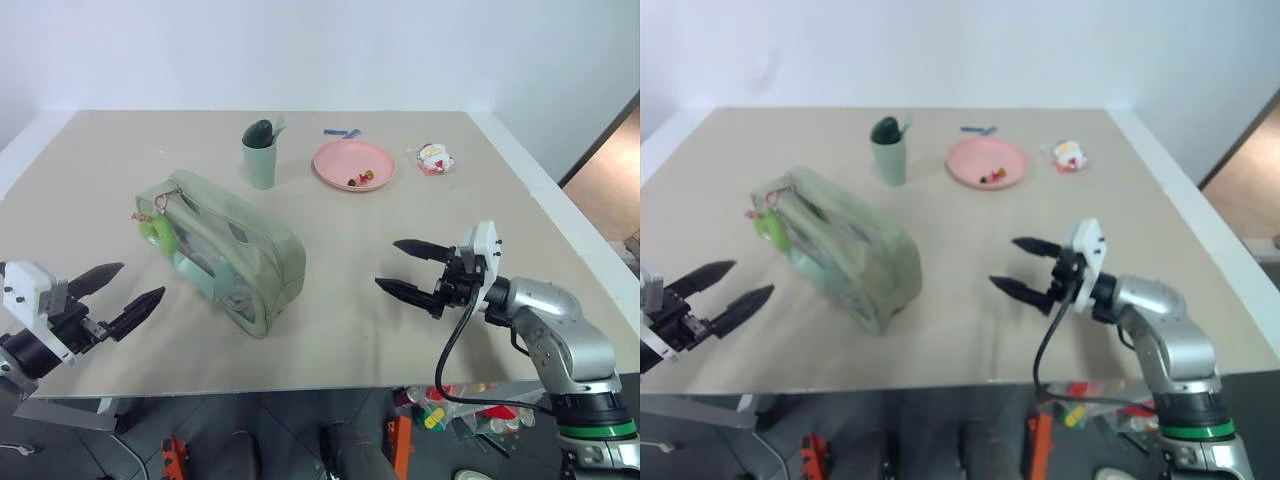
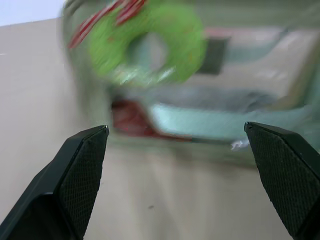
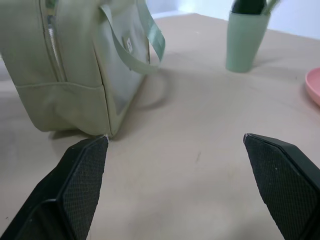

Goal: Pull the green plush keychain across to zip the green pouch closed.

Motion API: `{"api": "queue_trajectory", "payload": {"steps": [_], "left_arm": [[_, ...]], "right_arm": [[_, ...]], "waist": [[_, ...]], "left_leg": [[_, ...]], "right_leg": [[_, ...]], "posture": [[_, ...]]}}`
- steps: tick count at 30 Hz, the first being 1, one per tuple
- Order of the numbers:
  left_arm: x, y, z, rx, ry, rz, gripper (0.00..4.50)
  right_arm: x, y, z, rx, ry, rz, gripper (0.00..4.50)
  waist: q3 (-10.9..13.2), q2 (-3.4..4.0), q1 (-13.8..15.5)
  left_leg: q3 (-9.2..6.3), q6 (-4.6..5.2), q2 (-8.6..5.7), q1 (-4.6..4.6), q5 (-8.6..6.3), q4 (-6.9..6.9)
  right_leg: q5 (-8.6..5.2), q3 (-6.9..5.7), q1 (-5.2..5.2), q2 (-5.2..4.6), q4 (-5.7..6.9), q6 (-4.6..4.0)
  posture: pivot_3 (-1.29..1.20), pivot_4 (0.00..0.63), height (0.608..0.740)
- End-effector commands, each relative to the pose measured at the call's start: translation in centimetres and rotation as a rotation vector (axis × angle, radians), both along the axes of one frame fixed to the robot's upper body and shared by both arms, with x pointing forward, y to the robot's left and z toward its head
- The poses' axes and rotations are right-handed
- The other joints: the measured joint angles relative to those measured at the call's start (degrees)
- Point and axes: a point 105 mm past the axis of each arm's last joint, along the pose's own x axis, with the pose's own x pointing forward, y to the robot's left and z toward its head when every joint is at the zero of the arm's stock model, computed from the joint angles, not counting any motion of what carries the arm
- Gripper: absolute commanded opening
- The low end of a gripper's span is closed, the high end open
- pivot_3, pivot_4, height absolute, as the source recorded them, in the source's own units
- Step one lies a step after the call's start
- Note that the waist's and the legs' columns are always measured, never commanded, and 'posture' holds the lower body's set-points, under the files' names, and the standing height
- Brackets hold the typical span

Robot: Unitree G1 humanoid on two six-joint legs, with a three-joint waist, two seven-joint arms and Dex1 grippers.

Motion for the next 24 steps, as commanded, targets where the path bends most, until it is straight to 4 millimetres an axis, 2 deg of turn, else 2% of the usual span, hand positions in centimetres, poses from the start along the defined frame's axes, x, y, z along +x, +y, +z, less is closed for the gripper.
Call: {"api": "queue_trajectory", "payload": {"steps": [1,4,8,13,16,20,21,23,24], "left_arm": [[-1.5,-3.4,2.2,0.039,-0.033,-0.181,4.5],[-2.3,-5.3,2.7,0.056,-0.002,-0.287,4.5],[-3.2,-7.2,2.6,0.105,0.024,-0.393,4.5],[-3.3,-7.6,2.8,0.092,0.025,-0.408,4.5],[-3.3,-7.7,2.7,0.1,0.023,-0.407,4.5],[-3.2,-7.9,2.8,0.101,0.013,-0.4,4.5],[-3.2,-7.9,2.7,0.103,0.014,-0.398,4.5],[-3.3,-8.0,2.5,0.106,0.015,-0.396,4.5],[-3.2,-8.0,2.4,0.107,0.014,-0.393,4.5]], "right_arm": [[-0.7,2.9,3.6,0.058,-0.061,0.116,4.48],[-0.9,6.1,5.0,0.101,-0.05,0.194,4.48],[-0.1,10.1,4.7,0.097,-0.028,0.241,4.48],[0.0,12.5,3.6,0.083,0.017,0.31,4.48],[0.2,13.3,3.0,0.086,0.037,0.321,3.73],[0.3,13.7,2.3,0.085,0.053,0.327,2.36],[0.3,13.7,2.3,0.091,0.057,0.33,1.88],[0.3,13.8,2.3,0.097,0.061,0.336,1.41],[0.3,13.8,2.3,0.097,0.06,0.342,0.98]], "waist": [[0.0,0.0,-0.13],[0.0,0.0,-0.37],[0.01,0.02,-0.74],[0.01,0.03,-0.94],[0.01,0.03,-1.17],[0.01,0.03,-1.24],[0.01,0.03,-1.24],[0.01,0.03,-1.26],[0.01,0.03,-1.26]], "left_leg": [[0.01,0.0,0.0,0.01,0.0,0.0],[-0.04,0.0,0.05,0.06,0.0,-0.02],[-0.09,0.0,0.21,0.04,0.0,-0.07],[-0.11,-0.01,0.16,-0.04,0.0,-0.08],[-0.06,-0.01,0.1,-0.04,-0.01,-0.08],[-0.09,-0.01,0.11,-0.03,-0.01,-0.07],[-0.08,-0.01,0.12,-0.02,-0.01,-0.07],[-0.07,-0.01,0.12,-0.02,-0.01,-0.07],[-0.07,-0.01,0.13,-0.02,-0.01,-0.07]], "right_leg": [[0.01,0.01,0.0,0.0,0.01,0.01],[-0.01,-0.03,0.01,0.08,0.07,-0.03],[-0.02,-0.06,-0.03,0.25,0.08,-0.12],[-0.08,-0.08,-0.03,0.19,0.07,-0.1],[-0.09,-0.07,-0.04,0.11,0.07,-0.08],[-0.09,-0.1,-0.04,0.12,0.07,-0.08],[-0.09,-0.1,-0.04,0.12,0.07,-0.08],[-0.09,-0.09,-0.04,0.13,0.08,-0.08],[-0.09,-0.1,-0.04,0.13,0.08,-0.08]], "posture": [[0.0,0.15,0.74],[0.0,0.15,0.74],[0.0,0.15,0.74],[0.0,0.15,0.74],[0.0,0.15,0.74],[0.0,0.15,0.74],[0.0,0.15,0.74],[0.0,0.15,0.74],[0.0,0.15,0.74]]}}
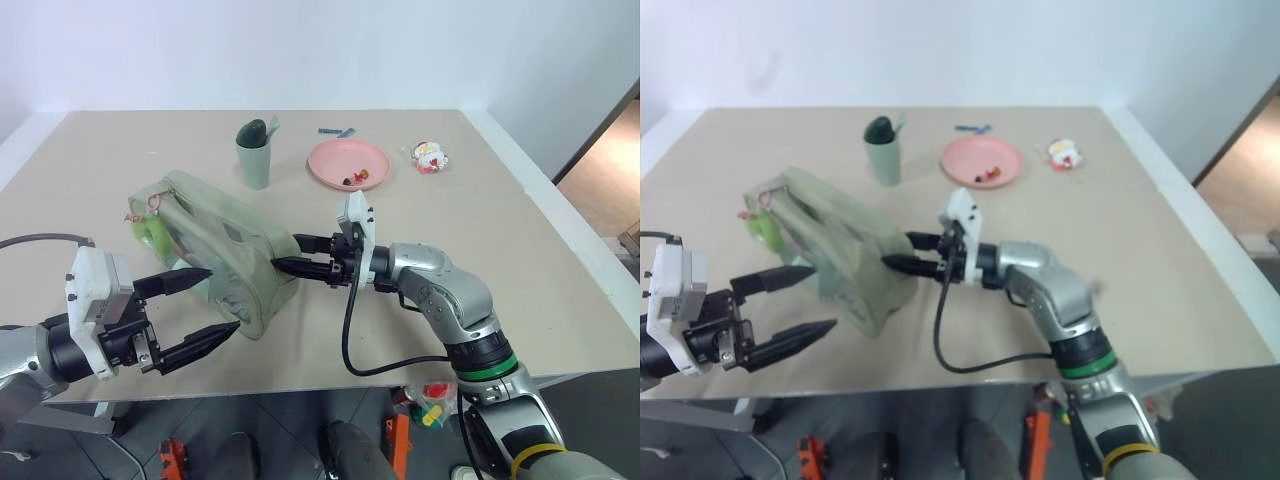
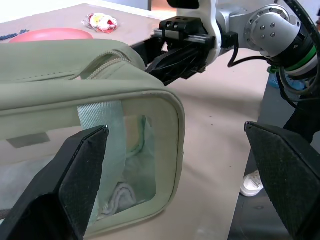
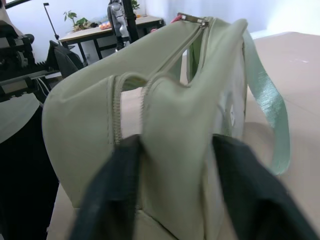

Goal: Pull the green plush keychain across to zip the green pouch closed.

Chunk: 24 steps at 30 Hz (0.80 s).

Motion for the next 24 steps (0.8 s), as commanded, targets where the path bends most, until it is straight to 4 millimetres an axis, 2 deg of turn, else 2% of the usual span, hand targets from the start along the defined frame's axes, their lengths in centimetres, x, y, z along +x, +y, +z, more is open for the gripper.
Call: {"api": "queue_trajectory", "payload": {"steps": [1,3,8,12,16,19,22,24], "left_arm": [[-0.3,-0.6,0.1,0.015,-0.031,-0.014,4.5],[-0.1,-0.7,0.1,0.007,-0.036,-0.011,4.5],[0.0,-1.2,-0.1,0.0,-0.04,-0.021,4.5],[0.2,-1.9,-0.1,-0.015,-0.036,-0.057,4.5],[0.3,-3.0,-0.3,-0.028,-0.024,-0.11,4.5],[0.4,-3.7,-0.6,-0.029,-0.021,-0.136,4.5],[0.4,-4.3,-0.8,-0.031,-0.017,-0.152,4.5],[0.5,-4.6,-0.8,-0.037,-0.015,-0.164,4.5]], "right_arm": [[-0.1,0.1,1.3,0.029,-0.046,0.021,0.58],[-0.1,0.1,1.4,0.031,-0.057,0.028,0.05],[0.0,-0.4,2.0,0.007,-0.131,0.047,0.05],[2.6,-4.3,3.9,-0.139,-0.304,0.11,0.05],[5.5,-8.4,3.4,-0.355,-0.401,0.142,0.05],[6.4,-9.8,2.9,-0.413,-0.404,0.152,0.05],[6.8,-10.2,2.8,-0.419,-0.382,0.158,0.05],[7.3,-10.1,3.7,-0.372,-0.387,0.119,0.73]], "waist": [[0.0,0.0,0.0],[0.0,0.0,-0.01],[0.0,0.01,-0.01],[0.13,0.14,0.03],[0.14,0.11,-0.02],[0.13,0.09,-0.21],[0.15,0.13,-0.25],[0.16,0.14,-0.32]], "left_leg": [[0.0,0.0,0.0,0.0,0.0,0.0],[0.0,0.0,0.0,-0.01,0.0,0.0],[0.0,0.0,-0.01,-0.01,0.0,0.0],[0.01,0.0,-0.1,-0.04,0.0,0.06],[0.06,0.0,-0.2,0.02,0.01,0.13],[0.06,0.04,-0.16,0.1,-0.02,0.05],[0.0,0.07,-0.12,0.07,-0.03,-0.06],[-0.02,0.08,-0.09,0.08,-0.04,-0.08]], "right_leg": [[0.0,0.0,0.0,0.0,0.0,0.0],[0.0,0.0,0.0,0.0,0.0,0.0],[0.0,0.0,0.0,0.0,0.0,0.0],[0.03,0.01,0.01,-0.07,-0.01,0.06],[0.05,0.02,0.12,-0.16,-0.05,0.09],[0.02,0.02,0.16,-0.1,-0.06,0.07],[0.05,0.05,0.09,-0.02,0.0,0.16],[0.08,0.08,0.06,0.03,0.07,0.2]], "posture": [[0.0,0.15,0.74],[0.0,0.15,0.74],[0.0,0.15,0.74],[0.0,0.15,0.74],[0.0,0.15,0.74],[0.0,0.15,0.74],[0.0,0.15,0.74],[0.0,0.15,0.74]]}}
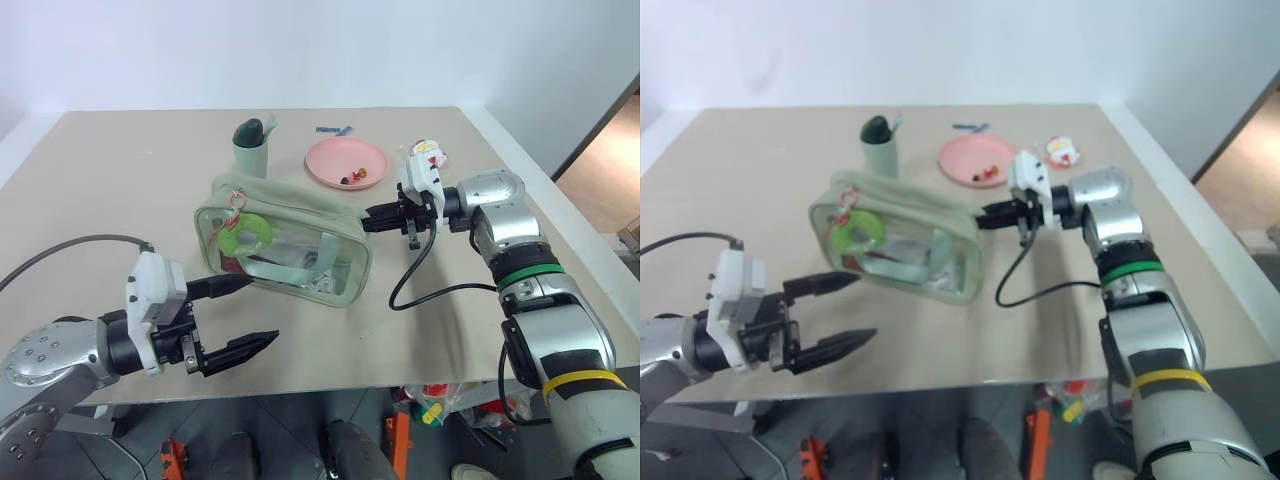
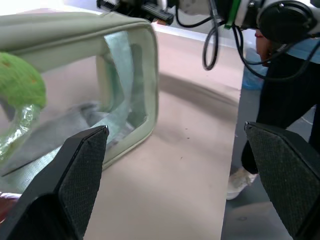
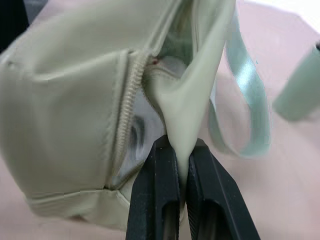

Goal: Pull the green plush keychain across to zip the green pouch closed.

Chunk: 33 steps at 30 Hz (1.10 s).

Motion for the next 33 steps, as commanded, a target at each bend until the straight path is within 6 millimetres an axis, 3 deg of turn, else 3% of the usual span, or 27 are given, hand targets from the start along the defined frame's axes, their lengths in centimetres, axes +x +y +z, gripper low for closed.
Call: {"api": "queue_trajectory", "payload": {"steps": [1,5,8,10,12,16,19,29,33], "left_arm": [[-0.2,-0.7,0.4,-0.009,-0.029,-0.027,4.5],[0.3,-0.8,0.5,-0.008,-0.037,-0.032,4.5],[0.6,-0.7,0.8,-0.018,-0.04,-0.029,4.5],[0.7,-0.7,0.9,-0.033,-0.029,-0.037,4.5],[0.2,-0.9,0.7,-0.031,0.006,-0.09,4.5],[-0.2,-1.0,0.7,-0.015,0.042,-0.154,4.5],[0.1,-0.7,0.9,0.008,0.049,-0.192,4.5],[1.2,-0.9,0.9,0.041,0.013,-0.204,4.5],[1.2,-0.9,0.9,0.04,0.009,-0.197,4.5]], "right_arm": [[0.2,-0.2,2.4,0.052,-0.044,0.005,0.99],[0.4,-1.1,5.7,0.251,-0.011,-0.067,2.35],[-0.5,-2.5,7.6,0.379,0.025,-0.114,3.39],[-1.8,-3.1,8.0,0.442,0.046,-0.151,4.12],[-3.7,-3.4,7.2,0.445,0.035,-0.186,4.45],[-7.1,-3.2,5.5,0.435,0.05,-0.263,4.45],[-8.9,-1.9,4.6,0.447,0.065,-0.313,4.45],[-9.3,1.1,1.3,0.378,0.075,-0.343,4.45],[-9.3,1.1,0.5,0.349,0.063,-0.34,3.18]], "waist": [[0.0,0.0,0.0],[0.01,0.02,0.07],[0.05,0.07,0.16],[0.04,0.07,0.32],[0.02,0.04,0.54],[0.14,0.25,0.63],[0.25,0.43,0.29],[0.24,0.4,0.09],[0.24,0.41,0.13]], "left_leg": [[-0.01,0.0,0.02,0.0,0.0,-0.01],[-0.1,-0.01,0.0,-0.04,0.0,0.0],[-0.06,-0.01,-0.06,-0.06,0.0,0.05],[-0.08,-0.01,-0.09,-0.07,0.0,0.07],[-0.16,-0.02,-0.11,-0.08,-0.01,0.06],[-0.34,-0.1,-0.13,-0.17,-0.06,0.05],[-0.27,-0.11,-0.15,-0.16,-0.05,0.08],[-0.46,-0.12,-0.16,-0.05,0.04,0.28],[-0.45,-0.11,-0.16,-0.13,0.03,0.23]], "right_leg": [[0.0,-0.01,0.0,0.01,0.0,0.0],[-0.01,-0.03,0.03,0.01,0.0,0.01],[0.01,0.0,0.03,-0.06,0.01,0.1],[-0.03,-0.02,0.06,-0.12,0.0,0.17],[-0.09,-0.06,0.09,-0.12,0.0,0.24],[-0.19,-0.16,0.05,-0.11,0.01,0.3],[-0.12,-0.09,0.0,-0.09,0.04,0.3],[-0.04,0.0,0.14,0.08,0.02,-0.03],[-0.07,0.0,0.07,0.08,0.0,0.01]], "posture": [[0.0,0.15,0.74],[0.0,0.15,0.74],[0.0,0.15,0.74],[0.0,0.15,0.74],[0.0,0.15,0.74],[0.0,0.15,0.74],[0.0,0.15,0.74],[0.0,0.15,0.74],[0.0,0.15,0.74]]}}
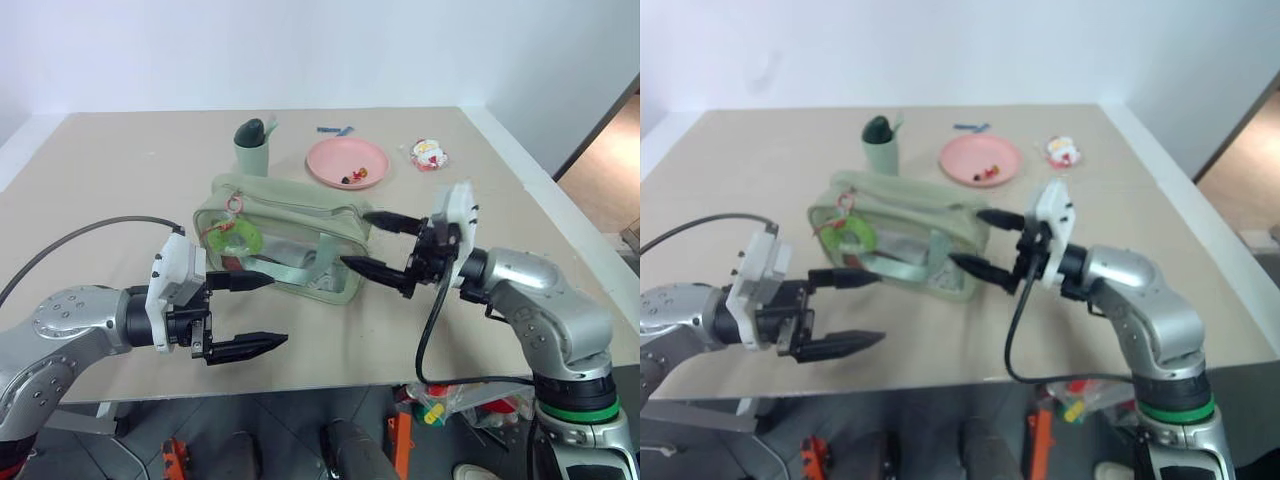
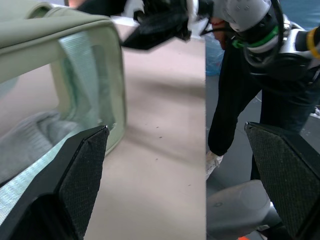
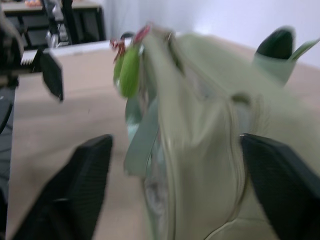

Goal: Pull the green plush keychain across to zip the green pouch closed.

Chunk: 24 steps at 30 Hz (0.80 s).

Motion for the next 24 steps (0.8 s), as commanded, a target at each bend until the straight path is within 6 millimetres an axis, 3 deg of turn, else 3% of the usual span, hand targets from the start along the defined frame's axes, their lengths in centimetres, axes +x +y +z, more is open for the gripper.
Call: {"api": "queue_trajectory", "payload": {"steps": [1,9,14,20,24], "left_arm": [[-0.2,-0.2,0.3,-0.003,-0.028,-0.01,4.5],[-0.4,-0.2,0.0,0.0,-0.031,0.016,4.5],[-0.2,-0.1,0.0,-0.005,-0.035,0.04,4.5],[0.0,-0.3,-0.1,-0.003,-0.048,0.056,4.5],[0.2,-0.4,-0.2,0.006,-0.067,0.085,4.5]], "right_arm": [[-0.3,-0.1,0.9,-0.015,-0.078,0.007,2.92],[-0.5,0.2,0.8,-0.015,-0.092,0.034,0.06],[0.0,-0.9,1.7,-0.047,-0.196,0.111,0.06],[3.2,-4.7,1.8,-0.19,-0.272,0.131,0.06],[4.4,-5.7,1.5,-0.244,-0.273,0.15,0.06]], "waist": [[0.0,0.0,-0.01],[0.0,0.0,0.0],[0.0,0.0,0.0],[0.02,-0.01,0.0],[0.02,0.0,0.01]], "left_leg": [[0.0,0.0,0.01,0.0,0.0,0.0],[-0.13,0.02,0.03,0.0,-0.01,-0.07],[-0.11,0.02,0.0,0.01,-0.01,-0.04],[-0.02,0.02,-0.03,0.05,-0.01,0.04],[-0.04,0.02,-0.02,0.07,-0.01,0.01]], "right_leg": [[0.01,0.0,0.0,0.0,0.0,0.02],[0.04,-0.1,0.01,0.04,0.0,0.12],[0.03,-0.08,0.03,0.02,0.0,0.09],[-0.01,-0.04,0.1,-0.02,-0.01,0.01],[0.05,-0.05,0.1,0.0,-0.01,0.1]], "posture": [[0.0,0.15,0.74],[0.0,0.15,0.74],[0.0,0.15,0.74],[0.0,0.15,0.74],[0.0,0.15,0.74]]}}
